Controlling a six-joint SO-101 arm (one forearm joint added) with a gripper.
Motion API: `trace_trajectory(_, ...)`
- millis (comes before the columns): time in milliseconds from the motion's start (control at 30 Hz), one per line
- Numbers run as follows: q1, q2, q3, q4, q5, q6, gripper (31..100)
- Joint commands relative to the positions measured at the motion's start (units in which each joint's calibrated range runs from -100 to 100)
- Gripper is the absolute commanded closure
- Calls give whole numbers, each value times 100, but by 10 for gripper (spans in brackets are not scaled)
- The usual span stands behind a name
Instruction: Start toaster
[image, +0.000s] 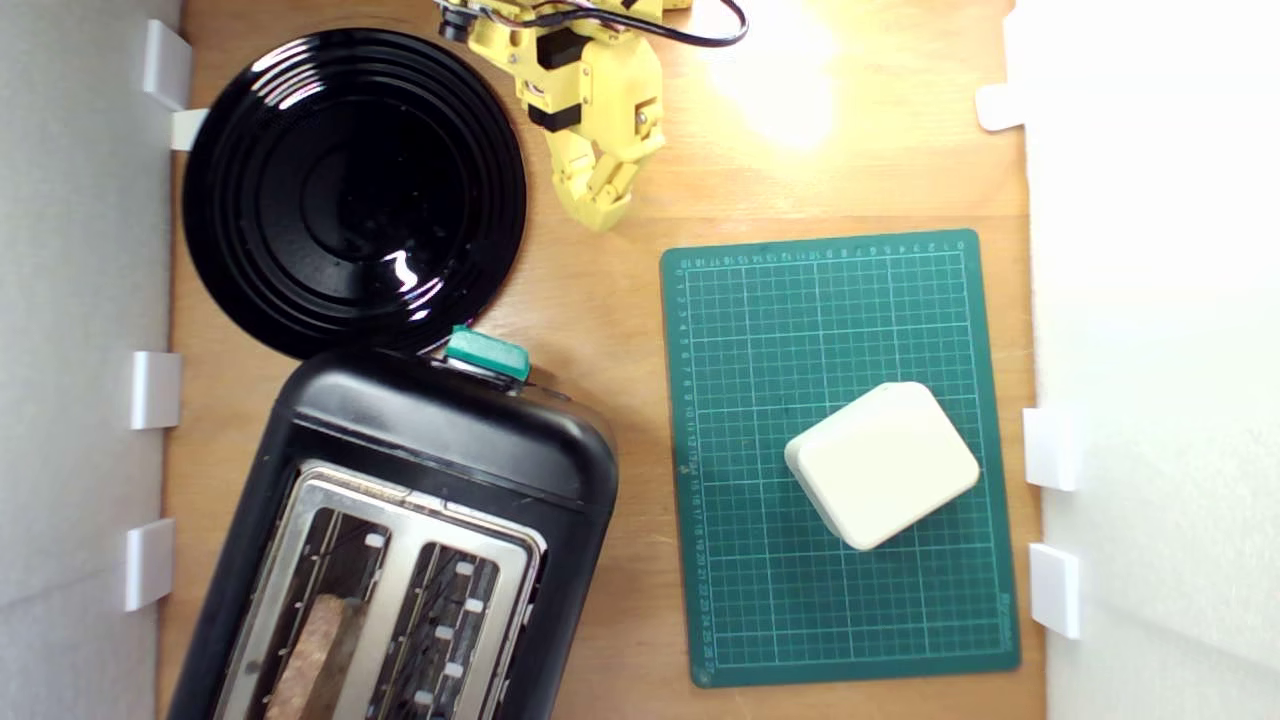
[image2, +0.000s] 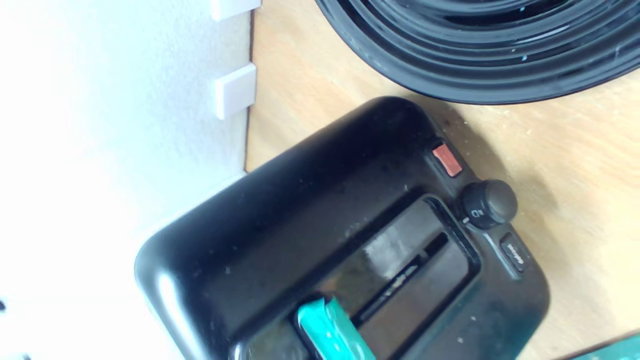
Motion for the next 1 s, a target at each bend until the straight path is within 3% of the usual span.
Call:
trace_trajectory(0, 274, 990, -1356, -26, -1, 449, 989)
trace_trajectory(233, 655, 2522, -3091, 78, -1, 1403, 989)
trace_trajectory(467, 877, 3338, -3936, 96, -27, 2441, 989)
trace_trajectory(700, 885, 3988, -5127, -16, -35, 2467, 989)
trace_trajectory(967, 877, 5053, -6490, 78, -35, 2037, 989)
